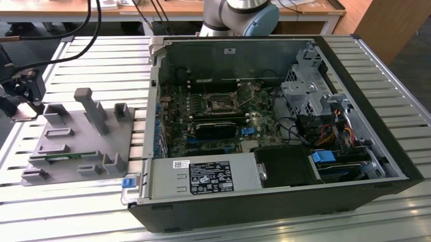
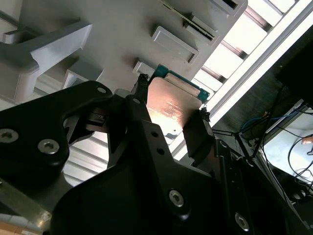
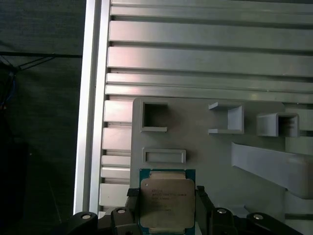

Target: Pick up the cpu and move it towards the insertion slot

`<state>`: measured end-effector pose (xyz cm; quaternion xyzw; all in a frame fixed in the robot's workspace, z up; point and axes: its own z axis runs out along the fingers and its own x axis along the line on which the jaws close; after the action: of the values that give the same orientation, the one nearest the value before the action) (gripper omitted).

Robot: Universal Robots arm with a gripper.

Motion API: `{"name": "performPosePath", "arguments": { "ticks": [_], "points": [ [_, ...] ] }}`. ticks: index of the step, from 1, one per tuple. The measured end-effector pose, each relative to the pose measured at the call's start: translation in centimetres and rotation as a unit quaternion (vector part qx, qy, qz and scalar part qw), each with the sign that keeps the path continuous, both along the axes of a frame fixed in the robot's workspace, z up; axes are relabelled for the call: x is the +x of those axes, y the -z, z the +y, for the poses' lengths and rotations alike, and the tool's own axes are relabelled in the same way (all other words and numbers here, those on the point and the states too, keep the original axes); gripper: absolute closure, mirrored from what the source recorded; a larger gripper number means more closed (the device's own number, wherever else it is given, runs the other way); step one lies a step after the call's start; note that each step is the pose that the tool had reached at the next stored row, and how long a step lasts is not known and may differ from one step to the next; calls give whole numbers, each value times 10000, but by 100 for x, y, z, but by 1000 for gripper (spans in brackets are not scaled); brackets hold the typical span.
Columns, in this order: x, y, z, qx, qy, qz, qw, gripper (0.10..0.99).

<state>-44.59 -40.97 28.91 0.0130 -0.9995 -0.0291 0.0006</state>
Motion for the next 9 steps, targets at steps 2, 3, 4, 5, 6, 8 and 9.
{"name": "performPosePath", "arguments": {
  "ticks": [2,3,4,5,6,8,9],
  "points": [
    [0,-8,0,0,0,1,10000,545],
    [0,-11,0,0,0,0,10000,545],
    [0,-15,0,0,0,1,10000,545],
    [0,-19,0,-1,0,1,10000,545],
    [0,-24,0,-1,0,1,10000,545],
    [0,-34,0,-1,0,1,10000,545],
    [0,-36,0,0,0,0,10000,545]
  ]
}}
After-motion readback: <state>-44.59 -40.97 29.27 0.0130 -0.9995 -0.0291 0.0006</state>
